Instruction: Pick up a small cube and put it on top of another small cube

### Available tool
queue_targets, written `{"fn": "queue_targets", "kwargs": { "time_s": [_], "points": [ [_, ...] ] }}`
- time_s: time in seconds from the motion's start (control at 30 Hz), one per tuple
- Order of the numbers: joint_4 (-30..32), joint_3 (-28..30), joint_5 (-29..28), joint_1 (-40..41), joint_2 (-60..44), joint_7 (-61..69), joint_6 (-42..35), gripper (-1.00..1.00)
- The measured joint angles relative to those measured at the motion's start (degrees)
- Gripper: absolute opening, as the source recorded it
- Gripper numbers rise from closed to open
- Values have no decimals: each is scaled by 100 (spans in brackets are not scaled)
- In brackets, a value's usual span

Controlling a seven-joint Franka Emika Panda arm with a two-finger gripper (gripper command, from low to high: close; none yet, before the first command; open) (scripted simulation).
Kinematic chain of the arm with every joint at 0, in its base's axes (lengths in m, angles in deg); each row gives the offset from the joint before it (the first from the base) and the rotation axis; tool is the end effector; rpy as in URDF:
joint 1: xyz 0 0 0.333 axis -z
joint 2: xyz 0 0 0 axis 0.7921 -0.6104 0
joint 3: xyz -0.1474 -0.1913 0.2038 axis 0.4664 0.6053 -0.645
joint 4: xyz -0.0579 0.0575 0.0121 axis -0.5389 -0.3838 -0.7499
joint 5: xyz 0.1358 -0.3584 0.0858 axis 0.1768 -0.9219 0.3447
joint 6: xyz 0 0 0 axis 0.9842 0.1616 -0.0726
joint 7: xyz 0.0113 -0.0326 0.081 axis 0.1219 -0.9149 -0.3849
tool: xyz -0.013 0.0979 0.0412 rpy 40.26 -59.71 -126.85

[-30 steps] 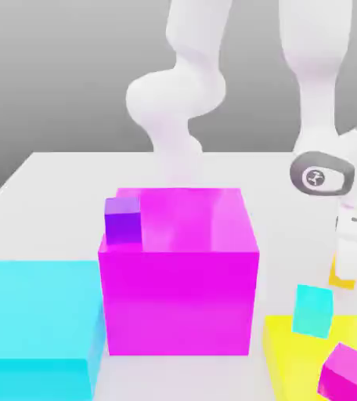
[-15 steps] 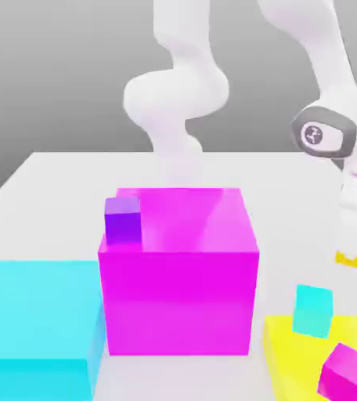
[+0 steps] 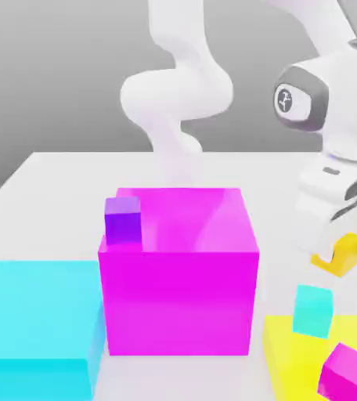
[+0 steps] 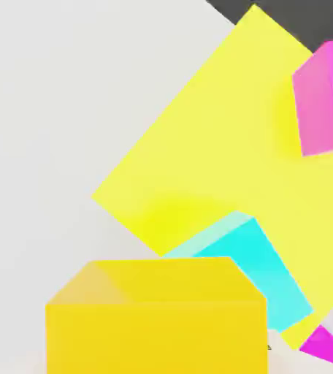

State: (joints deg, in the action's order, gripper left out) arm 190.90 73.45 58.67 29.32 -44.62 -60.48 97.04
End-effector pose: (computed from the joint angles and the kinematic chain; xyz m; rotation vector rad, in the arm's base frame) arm 0.3970 0.2153 0.3072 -3.1301 0.2115 0.0044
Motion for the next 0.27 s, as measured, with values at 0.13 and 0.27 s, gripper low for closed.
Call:
{"fn": "queue_targets", "kwargs": {
  "time_s": [0.13, 0.27],
  "points": [
    [91, 19, -130, 69, -607, -89, 693, -100],
    [117, 11, -153, 73, -744, -106, 857, 100]
  ]
}}
